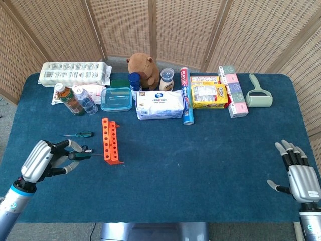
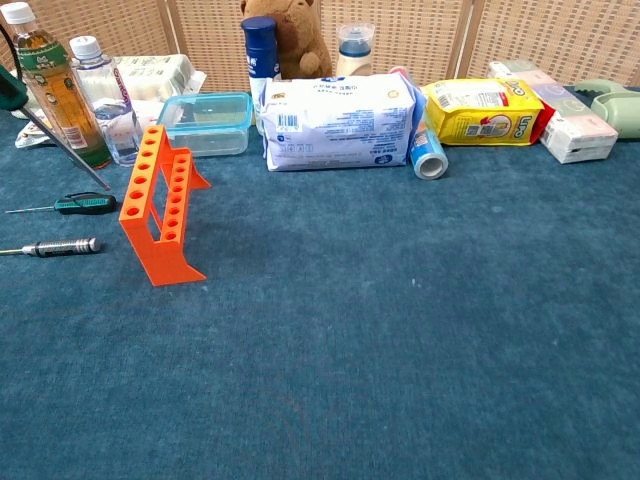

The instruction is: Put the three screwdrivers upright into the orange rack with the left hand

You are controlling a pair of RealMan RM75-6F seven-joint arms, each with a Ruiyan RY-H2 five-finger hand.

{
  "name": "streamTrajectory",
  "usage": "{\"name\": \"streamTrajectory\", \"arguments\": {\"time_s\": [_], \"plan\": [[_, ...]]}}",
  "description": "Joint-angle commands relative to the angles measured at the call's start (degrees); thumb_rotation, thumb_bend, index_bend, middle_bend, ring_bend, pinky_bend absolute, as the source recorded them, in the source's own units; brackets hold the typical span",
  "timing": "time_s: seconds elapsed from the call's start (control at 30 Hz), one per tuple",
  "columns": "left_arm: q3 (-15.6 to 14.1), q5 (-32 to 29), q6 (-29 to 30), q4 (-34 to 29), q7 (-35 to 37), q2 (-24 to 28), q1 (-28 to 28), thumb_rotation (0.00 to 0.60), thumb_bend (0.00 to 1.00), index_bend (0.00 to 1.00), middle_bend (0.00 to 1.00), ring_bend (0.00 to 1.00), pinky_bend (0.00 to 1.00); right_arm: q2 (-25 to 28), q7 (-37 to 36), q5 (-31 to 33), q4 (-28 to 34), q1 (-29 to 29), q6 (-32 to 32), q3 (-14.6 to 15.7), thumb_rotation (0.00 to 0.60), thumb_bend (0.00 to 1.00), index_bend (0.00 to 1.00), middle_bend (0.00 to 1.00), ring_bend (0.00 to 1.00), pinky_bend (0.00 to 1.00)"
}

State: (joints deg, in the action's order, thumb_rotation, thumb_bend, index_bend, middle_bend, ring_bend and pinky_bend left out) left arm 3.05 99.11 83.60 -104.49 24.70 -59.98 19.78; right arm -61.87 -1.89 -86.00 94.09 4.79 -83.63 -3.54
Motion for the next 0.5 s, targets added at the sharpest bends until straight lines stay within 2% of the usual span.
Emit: {"name": "streamTrajectory", "arguments": {"time_s": [0.03,0.5], "plan": [[0.0,-0.67,-1.0,0.39,0.02,-0.63,0.48,0.6,0.42,0.65,1.0,1.0,1.0,-0.01,-0.11,0.09,-0.05,0.03,0.05,-0.05,0.6,0.0,0.0,0.03,0.0,0.02],[0.35,-1.7,-1.99,1.27,0.34,-2.08,1.49,0.6,0.41,0.65,1.0,1.0,1.0,-0.12,0.06,0.36,-0.18,0.04,0.1,-0.14,0.6,0.0,0.0,0.03,0.0,0.02]]}}
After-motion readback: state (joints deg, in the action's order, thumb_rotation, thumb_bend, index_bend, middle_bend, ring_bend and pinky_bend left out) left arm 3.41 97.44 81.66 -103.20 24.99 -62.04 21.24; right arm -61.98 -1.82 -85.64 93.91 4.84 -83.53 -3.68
